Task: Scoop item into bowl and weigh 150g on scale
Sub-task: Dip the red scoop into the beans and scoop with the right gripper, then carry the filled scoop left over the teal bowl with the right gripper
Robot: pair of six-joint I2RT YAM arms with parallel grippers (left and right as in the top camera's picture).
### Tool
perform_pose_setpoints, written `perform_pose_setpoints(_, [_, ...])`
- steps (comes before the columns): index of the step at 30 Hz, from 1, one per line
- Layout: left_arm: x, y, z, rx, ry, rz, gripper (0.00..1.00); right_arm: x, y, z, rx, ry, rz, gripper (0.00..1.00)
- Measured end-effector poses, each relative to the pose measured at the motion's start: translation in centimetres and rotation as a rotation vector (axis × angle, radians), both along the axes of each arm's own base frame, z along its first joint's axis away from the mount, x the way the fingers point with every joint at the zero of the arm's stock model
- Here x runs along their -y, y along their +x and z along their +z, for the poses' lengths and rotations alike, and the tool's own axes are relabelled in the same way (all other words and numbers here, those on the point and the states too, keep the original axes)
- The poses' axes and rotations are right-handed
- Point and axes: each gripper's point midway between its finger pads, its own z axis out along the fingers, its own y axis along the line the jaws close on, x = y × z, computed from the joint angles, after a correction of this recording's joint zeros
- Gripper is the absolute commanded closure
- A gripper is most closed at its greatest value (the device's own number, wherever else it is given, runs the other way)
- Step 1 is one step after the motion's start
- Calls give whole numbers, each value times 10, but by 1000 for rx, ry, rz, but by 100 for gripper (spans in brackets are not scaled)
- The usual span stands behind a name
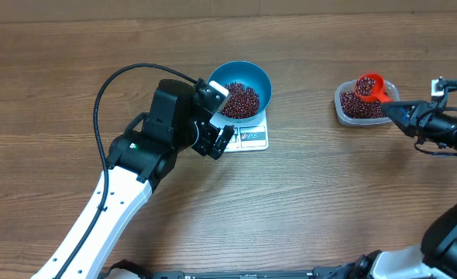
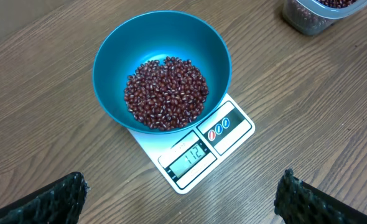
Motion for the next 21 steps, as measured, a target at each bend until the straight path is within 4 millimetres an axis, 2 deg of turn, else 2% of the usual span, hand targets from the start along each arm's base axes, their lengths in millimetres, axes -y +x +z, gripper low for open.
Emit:
perform_pose_setpoints(7, [0,0,0,0,0,0,0,-33,7,17,63,-27,96,96])
perform_pose_setpoints(21, [0,0,0,0,0,0,1,-106,35,29,165,-60,258,96])
